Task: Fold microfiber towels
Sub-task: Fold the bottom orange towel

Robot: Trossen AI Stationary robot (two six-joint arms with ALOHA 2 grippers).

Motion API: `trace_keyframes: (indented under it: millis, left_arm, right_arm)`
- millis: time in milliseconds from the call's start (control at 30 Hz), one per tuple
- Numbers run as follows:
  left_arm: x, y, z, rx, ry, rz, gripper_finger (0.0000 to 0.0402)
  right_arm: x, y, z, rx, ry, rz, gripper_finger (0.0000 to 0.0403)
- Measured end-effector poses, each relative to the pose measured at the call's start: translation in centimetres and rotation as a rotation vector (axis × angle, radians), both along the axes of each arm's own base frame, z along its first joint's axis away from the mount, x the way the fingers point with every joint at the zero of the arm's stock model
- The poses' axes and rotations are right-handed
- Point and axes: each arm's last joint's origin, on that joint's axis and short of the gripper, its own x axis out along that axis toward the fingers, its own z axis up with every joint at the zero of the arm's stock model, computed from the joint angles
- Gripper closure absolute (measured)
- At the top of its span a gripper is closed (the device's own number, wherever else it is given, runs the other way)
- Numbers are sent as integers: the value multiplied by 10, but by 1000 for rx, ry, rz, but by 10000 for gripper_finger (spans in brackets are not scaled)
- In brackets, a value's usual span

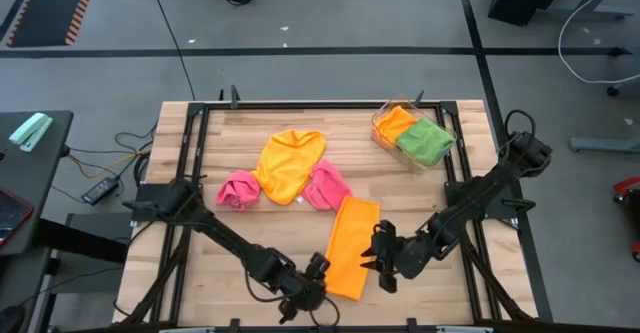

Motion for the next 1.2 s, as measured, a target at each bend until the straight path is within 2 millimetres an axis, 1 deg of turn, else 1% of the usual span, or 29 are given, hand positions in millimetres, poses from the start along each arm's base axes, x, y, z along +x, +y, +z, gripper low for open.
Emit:
trace_keyframes:
  millis: [100,200,367,467,700,767,833,1033,1067,1200]
  left_arm:
    - [3,1,-7,61,-10,-49,170]
    - [5,3,-14,101,-7,-64,169]
    - [9,5,-21,110,-5,-68,192]
    - [8,6,-28,141,18,-94,207]
    - [9,4,-33,195,2,-132,235]
    - [9,4,-34,193,3,-130,250]
    - [9,4,-34,187,6,-124,275]
    - [8,3,-36,118,35,-77,380]
    - [8,3,-36,106,37,-62,387]
    - [11,7,-36,54,47,7,386]
  right_arm:
    - [0,0,0,6,-5,-19,265]
    - [2,-2,1,13,-9,-27,265]
    - [2,-2,1,41,-11,-48,265]
    - [2,-1,2,50,-19,-48,265]
    - [4,1,4,74,-44,-45,265]
    - [3,3,5,79,-52,-29,265]
    - [2,7,6,85,-62,-10,265]
    - [-4,13,6,53,-64,43,265]
    - [-4,13,6,52,-64,43,265]
    - [-4,13,6,54,-66,42,265]
